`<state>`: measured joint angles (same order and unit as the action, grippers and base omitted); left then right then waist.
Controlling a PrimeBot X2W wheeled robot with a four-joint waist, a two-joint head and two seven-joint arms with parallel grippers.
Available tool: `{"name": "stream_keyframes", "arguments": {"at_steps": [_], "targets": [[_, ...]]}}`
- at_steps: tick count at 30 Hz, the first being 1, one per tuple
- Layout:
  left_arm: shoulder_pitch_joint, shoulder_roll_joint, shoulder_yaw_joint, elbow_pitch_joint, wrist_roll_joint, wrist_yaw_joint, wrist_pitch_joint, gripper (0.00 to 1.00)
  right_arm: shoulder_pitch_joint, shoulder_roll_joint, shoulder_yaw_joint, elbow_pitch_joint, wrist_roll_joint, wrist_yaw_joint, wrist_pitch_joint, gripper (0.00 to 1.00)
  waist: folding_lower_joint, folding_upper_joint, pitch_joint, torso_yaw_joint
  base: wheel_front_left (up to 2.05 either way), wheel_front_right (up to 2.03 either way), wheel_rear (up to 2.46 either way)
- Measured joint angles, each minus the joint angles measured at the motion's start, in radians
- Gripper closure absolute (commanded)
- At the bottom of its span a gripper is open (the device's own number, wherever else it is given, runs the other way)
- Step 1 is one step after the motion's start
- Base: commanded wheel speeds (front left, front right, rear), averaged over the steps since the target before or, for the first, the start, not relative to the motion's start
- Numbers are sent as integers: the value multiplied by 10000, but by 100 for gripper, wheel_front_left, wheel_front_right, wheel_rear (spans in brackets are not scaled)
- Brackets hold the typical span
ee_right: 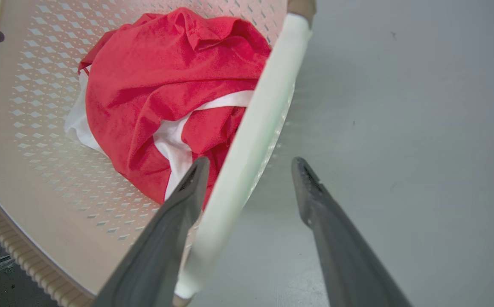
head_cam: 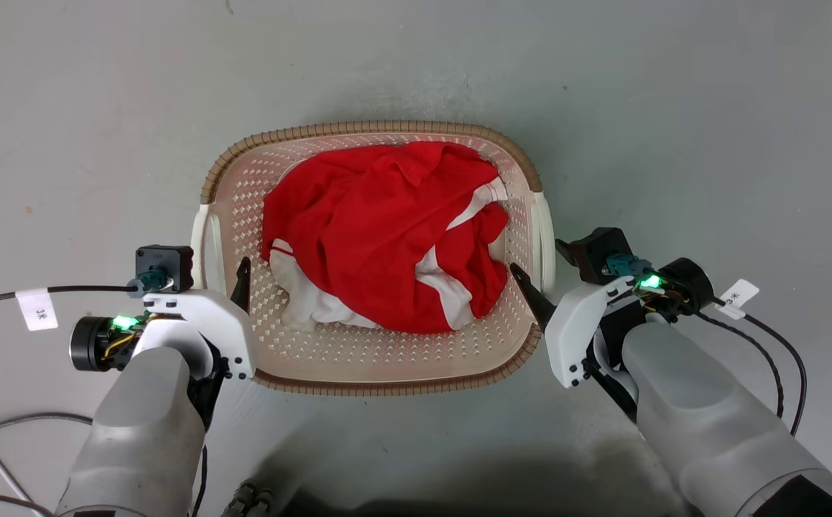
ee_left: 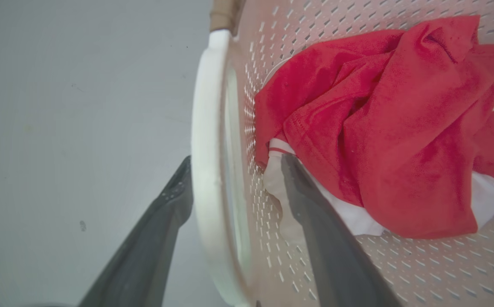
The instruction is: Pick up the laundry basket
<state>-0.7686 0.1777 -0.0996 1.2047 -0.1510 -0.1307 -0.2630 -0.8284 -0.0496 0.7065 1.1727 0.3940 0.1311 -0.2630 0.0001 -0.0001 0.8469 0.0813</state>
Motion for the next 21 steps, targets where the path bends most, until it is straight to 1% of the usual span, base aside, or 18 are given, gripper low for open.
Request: {"name": "stream_keyframes", "arguments": {"at_steps": [4,5,6,7,8,15,18,21], "targets": [[-119,-23,-199,184,-157,0,0,0,-119,2,75,61,119,0,-2,0,0,0,156,16,0,0,0],[-153,-35,-219,201,-221,0,0,0,-119,0,100,69,153,0,0,23,0,0,184,20,0,0,0],[-181,-31,-274,213,-221,0,0,42,-120,2,134,79,188,0,0,85,0,0,212,21,0,0,0],[-204,-23,-314,244,-224,0,0,89,-131,2,148,96,186,0,-2,100,0,0,234,13,0,0,0],[-211,-19,-357,263,-245,0,0,100,-160,6,171,119,186,4,-4,100,-1,0,253,7,0,0,0],[-301,-134,-719,414,-508,-2,-31,100,-215,17,288,242,336,-21,10,100,0,0,166,31,0,0,0],[-281,-255,-892,506,-662,-2,-31,100,-171,-36,410,274,441,-33,67,100,0,0,-31,32,0,0,0],[-144,-245,-1053,614,-848,-2,-25,100,-14,-36,598,213,637,-35,211,100,0,0,-311,15,0,0,0]]}}
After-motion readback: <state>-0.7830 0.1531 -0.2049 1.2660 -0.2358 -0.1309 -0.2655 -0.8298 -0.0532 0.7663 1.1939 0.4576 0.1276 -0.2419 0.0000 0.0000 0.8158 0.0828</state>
